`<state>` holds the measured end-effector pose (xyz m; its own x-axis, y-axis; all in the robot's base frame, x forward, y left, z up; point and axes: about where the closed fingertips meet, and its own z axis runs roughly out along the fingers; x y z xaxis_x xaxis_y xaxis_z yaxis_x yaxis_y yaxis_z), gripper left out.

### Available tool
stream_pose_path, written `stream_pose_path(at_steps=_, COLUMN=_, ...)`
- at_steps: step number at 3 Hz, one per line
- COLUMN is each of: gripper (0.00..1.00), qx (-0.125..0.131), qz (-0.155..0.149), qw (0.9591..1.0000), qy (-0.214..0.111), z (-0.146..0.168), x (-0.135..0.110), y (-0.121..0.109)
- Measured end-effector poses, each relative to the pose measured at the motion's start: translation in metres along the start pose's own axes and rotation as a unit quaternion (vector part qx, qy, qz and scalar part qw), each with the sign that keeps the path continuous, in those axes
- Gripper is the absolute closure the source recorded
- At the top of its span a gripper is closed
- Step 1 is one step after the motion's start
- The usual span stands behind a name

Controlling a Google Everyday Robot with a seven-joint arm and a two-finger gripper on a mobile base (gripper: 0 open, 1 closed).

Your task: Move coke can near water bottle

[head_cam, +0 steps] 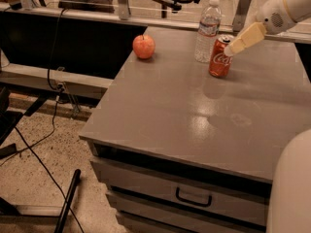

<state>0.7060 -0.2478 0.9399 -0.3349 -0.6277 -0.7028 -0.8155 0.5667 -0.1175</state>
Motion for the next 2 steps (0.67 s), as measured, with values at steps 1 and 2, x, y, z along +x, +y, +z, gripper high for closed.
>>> stream_pose_path(at_steps=1, gripper=0.00, qx=-0.018, qz=-0.013, qw=0.9997, qy=0.001, z=-0.0393, x=0.0201, y=0.0033)
stream_pose_path(at_steps=2, gripper=0.00, qx=-0.018, qz=-0.013, qw=0.9997, qy=0.001, z=-0.0392, x=0.0200, y=0.0033)
